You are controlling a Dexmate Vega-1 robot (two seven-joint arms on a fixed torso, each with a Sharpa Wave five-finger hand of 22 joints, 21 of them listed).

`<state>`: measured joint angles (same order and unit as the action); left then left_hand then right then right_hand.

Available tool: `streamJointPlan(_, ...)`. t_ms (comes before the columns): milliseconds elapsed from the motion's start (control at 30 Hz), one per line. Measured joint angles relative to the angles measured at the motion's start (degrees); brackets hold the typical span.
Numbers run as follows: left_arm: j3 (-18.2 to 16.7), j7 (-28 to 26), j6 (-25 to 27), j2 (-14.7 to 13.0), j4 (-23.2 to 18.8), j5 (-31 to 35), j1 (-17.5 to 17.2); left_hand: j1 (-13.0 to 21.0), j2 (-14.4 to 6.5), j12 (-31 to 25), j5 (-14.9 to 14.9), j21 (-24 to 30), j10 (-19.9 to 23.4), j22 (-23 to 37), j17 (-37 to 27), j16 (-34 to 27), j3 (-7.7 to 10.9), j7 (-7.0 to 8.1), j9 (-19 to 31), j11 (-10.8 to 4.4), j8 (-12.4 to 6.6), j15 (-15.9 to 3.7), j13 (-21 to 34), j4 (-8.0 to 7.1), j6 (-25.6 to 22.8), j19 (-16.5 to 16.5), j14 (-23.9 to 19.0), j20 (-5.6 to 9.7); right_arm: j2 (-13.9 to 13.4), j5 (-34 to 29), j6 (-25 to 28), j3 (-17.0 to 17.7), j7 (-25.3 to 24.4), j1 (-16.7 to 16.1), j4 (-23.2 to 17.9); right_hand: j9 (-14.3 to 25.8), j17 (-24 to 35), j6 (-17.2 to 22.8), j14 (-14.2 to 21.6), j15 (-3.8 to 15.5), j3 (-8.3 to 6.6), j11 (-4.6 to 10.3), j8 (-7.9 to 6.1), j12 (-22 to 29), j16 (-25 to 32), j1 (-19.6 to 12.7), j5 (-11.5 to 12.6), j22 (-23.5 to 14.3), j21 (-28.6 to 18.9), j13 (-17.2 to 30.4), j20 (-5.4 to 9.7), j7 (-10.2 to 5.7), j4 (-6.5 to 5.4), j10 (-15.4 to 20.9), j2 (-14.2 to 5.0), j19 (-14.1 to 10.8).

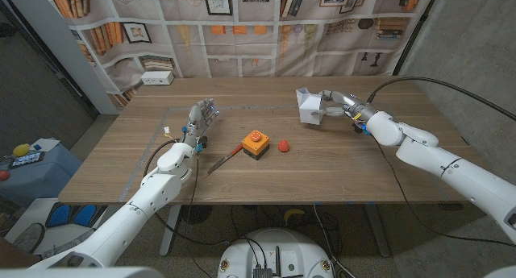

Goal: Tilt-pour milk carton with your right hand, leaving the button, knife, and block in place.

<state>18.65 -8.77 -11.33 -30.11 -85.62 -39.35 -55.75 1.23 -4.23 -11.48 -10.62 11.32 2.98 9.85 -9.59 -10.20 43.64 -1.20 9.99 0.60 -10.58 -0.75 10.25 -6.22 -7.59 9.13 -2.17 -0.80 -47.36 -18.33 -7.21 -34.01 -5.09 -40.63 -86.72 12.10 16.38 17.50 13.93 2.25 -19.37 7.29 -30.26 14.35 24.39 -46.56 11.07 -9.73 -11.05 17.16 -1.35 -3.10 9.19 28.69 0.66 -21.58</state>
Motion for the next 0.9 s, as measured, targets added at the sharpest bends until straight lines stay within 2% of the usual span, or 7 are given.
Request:
streamJointPlan(67, -0.02, 0.02, -0.17, -0.18, 0.06, 0.26, 0.07, 0.00, 0.00, 0.00, 0.00, 0.00, 0.08, 0.00, 0.00, 0.00, 0.00, 0.10, 0.00, -0.52, 0.00, -0.19, 0.00, 0.00, -0.10, 0.00, -0.19, 0.00, 0.36, -0.39, -0.21, -0.19, -1.39, -0.26, 0.42, 0.03, 0.00, 0.00, 0.00, 0.00, 0.00, 0.00, 0.00, 0.00, 0.00, 0.00, 0.00, 0.00, 0.00, 0.18, 0.00, 0.00, 0.00, 0.00, 0.00, 0.00)
streamJointPlan(433, -0.03, 0.05, -0.21, -1.58, -0.42, 1.90, 0.46, 0.00, 0.00, 0.00, 0.00, 0.00, 0.07, 0.01, -0.01, 0.00, 0.01, 0.09, 0.00, -0.51, 0.00, -0.49, -0.13, 0.34, -0.10, 0.22, 0.12, 0.22, 1.86, -1.09, -0.45, -1.01, -5.40, -1.07, 2.42, 0.04, -0.01, -0.22, 0.00, 0.00, 0.00, 0.00, -0.30, -0.03, 0.00, -0.15, 0.00, 0.00, 0.00, 0.30, 0.33, -0.21, 0.00, 0.00, -0.15, -0.33)
streamJointPlan(900, -0.11, -0.24, 0.32, -2.16, -0.86, 2.48, 0.62, 0.00, 0.00, 0.00, 0.00, 0.00, 0.07, 0.01, -0.01, 0.00, 0.01, 0.39, 0.00, -0.50, 0.00, -0.49, -0.13, 0.34, -0.40, 0.42, 0.12, 0.41, 3.79, 0.15, -1.51, -1.78, -8.24, -1.32, 5.56, 0.03, -0.01, -0.22, 0.00, 0.00, 0.01, -0.20, -0.30, -0.07, 0.00, -0.14, 0.00, 0.00, 0.00, 0.29, 0.73, -0.20, 0.00, 0.20, -0.14, -0.73)
